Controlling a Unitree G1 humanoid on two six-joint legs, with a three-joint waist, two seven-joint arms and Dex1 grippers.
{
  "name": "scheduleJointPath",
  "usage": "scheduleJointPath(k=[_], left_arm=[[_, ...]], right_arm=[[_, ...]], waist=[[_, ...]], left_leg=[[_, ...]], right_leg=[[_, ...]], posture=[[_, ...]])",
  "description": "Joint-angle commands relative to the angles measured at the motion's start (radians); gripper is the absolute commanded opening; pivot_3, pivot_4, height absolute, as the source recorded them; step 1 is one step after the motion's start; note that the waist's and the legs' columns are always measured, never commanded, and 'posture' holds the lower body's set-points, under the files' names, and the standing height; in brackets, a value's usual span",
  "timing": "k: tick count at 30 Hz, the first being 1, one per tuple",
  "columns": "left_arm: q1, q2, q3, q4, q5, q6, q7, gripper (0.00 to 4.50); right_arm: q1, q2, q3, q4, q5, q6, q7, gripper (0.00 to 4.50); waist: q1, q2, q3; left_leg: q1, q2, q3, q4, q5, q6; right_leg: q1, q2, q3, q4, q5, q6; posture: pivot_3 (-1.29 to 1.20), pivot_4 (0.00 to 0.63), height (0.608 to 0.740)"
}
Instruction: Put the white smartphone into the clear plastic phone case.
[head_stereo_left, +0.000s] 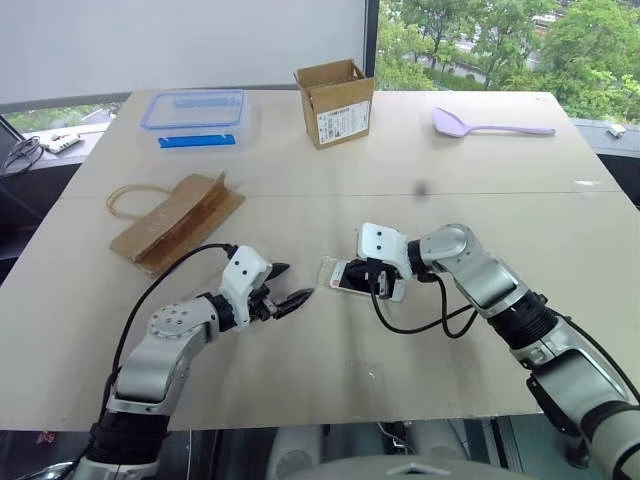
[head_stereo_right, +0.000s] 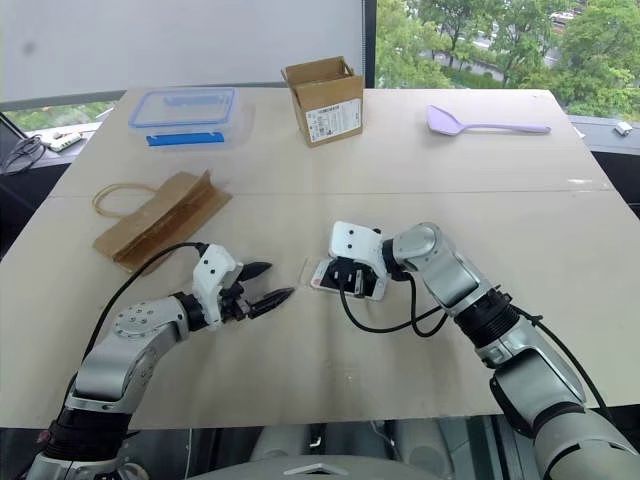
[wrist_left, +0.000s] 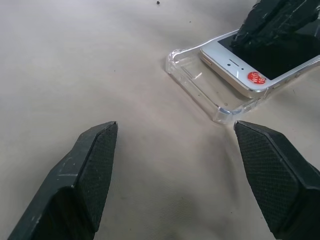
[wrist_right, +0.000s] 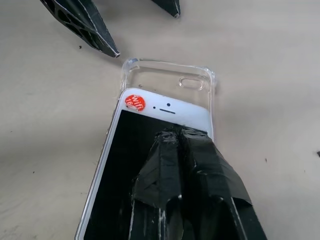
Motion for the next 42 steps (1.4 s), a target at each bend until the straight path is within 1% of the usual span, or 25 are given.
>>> scheduleJointPath(k=[1, 8, 12, 15, 16, 18, 20, 21, 22, 24, 25, 29, 33, 35, 37, 38, 40, 42], left_arm=[[0.009, 0.018, 0.019, -0.031, -0.018, -0.017, -0.027, 3.82], [0.045, 0.068, 0.045, -0.074, -0.074, -0.011, -0.109, 3.82], [0.057, 0.099, 0.053, -0.085, -0.085, -0.035, -0.154, 3.82], [0.043, 0.109, 0.063, -0.076, -0.099, -0.036, -0.173, 3.82], [0.035, 0.115, 0.065, -0.067, -0.105, -0.035, -0.188, 3.41], [0.031, 0.118, 0.062, -0.071, -0.109, -0.03, -0.196, 2.82], [0.025, 0.117, 0.055, -0.062, -0.102, -0.034, -0.197, 1.82], [0.016, 0.117, 0.05, -0.045, -0.098, -0.039, -0.205, 1.5], [0.009, 0.116, 0.044, -0.034, -0.096, -0.042, -0.21, 0.92], [-0.004, 0.106, 0.026, -0.024, -0.09, -0.044, -0.215, 0.1], [-0.012, 0.102, 0.017, -0.016, -0.085, -0.046, -0.217, 0.04], [-0.044, 0.079, -0.026, 0.004, -0.069, -0.052, -0.214, 0.04], [-0.091, 0.059, -0.065, 0.054, -0.052, -0.062, -0.235, 0.04], [-0.118, 0.047, -0.084, 0.079, -0.043, -0.064, -0.238, 0.04], [-0.162, 0.036, -0.106, 0.132, -0.033, -0.074, -0.26, 0.04], [-0.18, 0.03, -0.118, 0.154, -0.026, -0.08, -0.27, 0.04], [-0.209, 0.022, -0.136, 0.194, -0.013, -0.095, -0.288, 0.04], [-0.25, 0.016, -0.151, 0.247, -0.003, -0.108, -0.312, 0.04]], right_arm=[[0.05, 0.004, 0.111, 0.109, -0.066, 0.006, 0.041, 0.09], [0.052, 0.027, 0.141, 0.183, -0.125, -0.023, 0.058, 0.09], [0.062, 0.018, 0.152, 0.195, -0.15, -0.018, 0.076, 0.09], [0.074, 0.01, 0.152, 0.189, -0.154, -0.005, 0.086, 0.09], [0.078, 0.005, 0.153, 0.184, -0.155, 0.001, 0.092, 0.0], [0.092, -0.014, 0.151, 0.167, -0.156, 0.002, 0.101, 0.0], [0.105, -0.029, 0.151, 0.157, -0.161, 0.009, 0.106, 0.0], [0.108, -0.032, 0.153, 0.158, -0.165, 0.015, 0.105, 0.0], [0.114, -0.036, 0.152, 0.158, -0.168, 0.019, 0.101, 0.0], [0.132, -0.048, 0.141, 0.152, -0.173, 0.017, 0.08, 0.0], [0.138, -0.049, 0.13, 0.152, -0.175, 0.013, 0.062, 0.0], [0.191, -0.078, 0.043, 0.072, -0.135, -0.022, 0.007, 0.0], [0.264, -0.082, -0.142, -0.152, -0.003, -0.013, -0.034, 0.0], [0.29, -0.083, -0.232, -0.288, 0.075, 0.061, -0.046, 0.0], [0.293, -0.1, -0.305, -0.424, 0.13, 0.162, -0.064, 0.0], [0.298, -0.122, -0.329, -0.479, 0.146, 0.199, -0.067, 0.0], [0.307, -0.163, -0.361, -0.56, 0.173, 0.268, -0.076, 0.0], [0.33, -0.22, -0.398, -0.654, 0.206, 0.377, -0.084, 0.0]], waist=[[0.0, 0.0, -0.001], [-0.003, 0.003, -0.01], [0.0, 0.004, -0.017], [0.002, 0.004, -0.021], [0.002, 0.004, -0.023], [0.003, 0.006, -0.024], [0.004, 0.007, -0.027], [0.004, 0.007, -0.029], [0.006, 0.007, -0.03], [0.009, 0.008, -0.031], [0.011, 0.008, -0.033], [0.019, 0.008, -0.037], [0.036, 0.006, -0.034], [0.031, 0.009, -0.026], [0.028, 0.01, -0.021], [0.027, 0.01, -0.017], [0.024, 0.008, -0.012], [0.027, 0.007, -0.009]], left_leg=[[0.0, 0.0, 0.0, 0.0, 0.0, 0.0], [0.003, 0.0, 0.0, -0.001, 0.0, 0.0], [0.007, 0.0, 0.0, -0.003, 0.0, 0.0], [0.013, 0.0, 0.0, -0.007, 0.0, 0.0], [0.014, 0.0, 0.0, -0.008, 0.0, 0.0], [0.014, 0.0, 0.0, -0.008, 0.0, 0.0], [0.014, 0.0, 0.0, -0.008, 0.0, 0.0], [0.014, 0.0, 0.0, -0.008, 0.0, 0.0], [0.014, 0.0, 0.0, -0.008, 0.0, 0.0], [0.014, -0.001, 0.0, -0.008, 0.0, 0.0], [0.014, 0.0, 0.0, -0.008, 0.0, 0.0], [0.014, -0.001, 0.0, -0.008, 0.0, -0.001], [0.012, -0.001, 0.0, -0.008, -0.001, -0.001], [0.009, -0.001, 0.0, -0.008, 0.0, -0.001], [-0.001, -0.002, -0.001, -0.007, 0.0, 0.0], [-0.004, -0.002, -0.001, -0.006, 0.0, 0.0], [-0.005, -0.002, 0.001, -0.006, 0.0, 0.0], [-0.005, -0.001, 0.001, -0.007, 0.0, 0.0]], right_leg=[[0.0, 0.0, 0.0, 0.0, 0.0, 0.0], [0.002, 0.0, 0.0, 0.0, 0.0, 0.0], [0.003, -0.001, 0.001, 0.0, -0.003, 0.001], [0.006, -0.003, 0.002, -0.001, -0.005, 0.0], [0.007, -0.003, 0.002, -0.001, -0.005, -0.001], [0.006, -0.003, 0.002, -0.001, -0.005, -0.001], [0.007, -0.004, 0.002, -0.001, -0.005, -0.001], [0.007, -0.004, 0.002, -0.001, -0.006, -0.001], [0.007, -0.004, 0.002, -0.002, -0.006, -0.001], [0.007, -0.004, 0.002, -0.002, -0.006, -0.001], [0.007, -0.004, 0.002, -0.002, -0.006, -0.001], [0.007, -0.005, 0.002, -0.003, -0.006, -0.001], [0.008, -0.008, 0.001, -0.005, -0.006, -0.001], [0.005, -0.009, 0.001, -0.006, -0.006, 0.0], [-0.003, -0.007, 0.0, -0.005, -0.005, -0.001], [-0.006, -0.005, 0.001, -0.003, -0.003, -0.004], [-0.007, -0.002, 0.001, -0.003, -0.002, -0.003], [-0.007, 0.001, 0.0, -0.004, -0.001, -0.002]], posture=[[0.0, 0.15, 0.74], [0.0, 0.15, 0.74], [0.0, 0.15, 0.74], [0.0, 0.15, 0.74], [0.0, 0.15, 0.74], [0.0, 0.15, 0.74], [0.0, 0.15, 0.74], [0.0, 0.15, 0.74], [0.0, 0.15, 0.74], [0.0, 0.15, 0.74], [0.0, 0.15, 0.74], [0.0, 0.15, 0.74], [0.0, 0.15, 0.74], [0.0, 0.15, 0.74], [0.0, 0.15, 0.74], [0.0, 0.15, 0.74], [0.0, 0.15, 0.74], [0.0, 0.15, 0.74]])
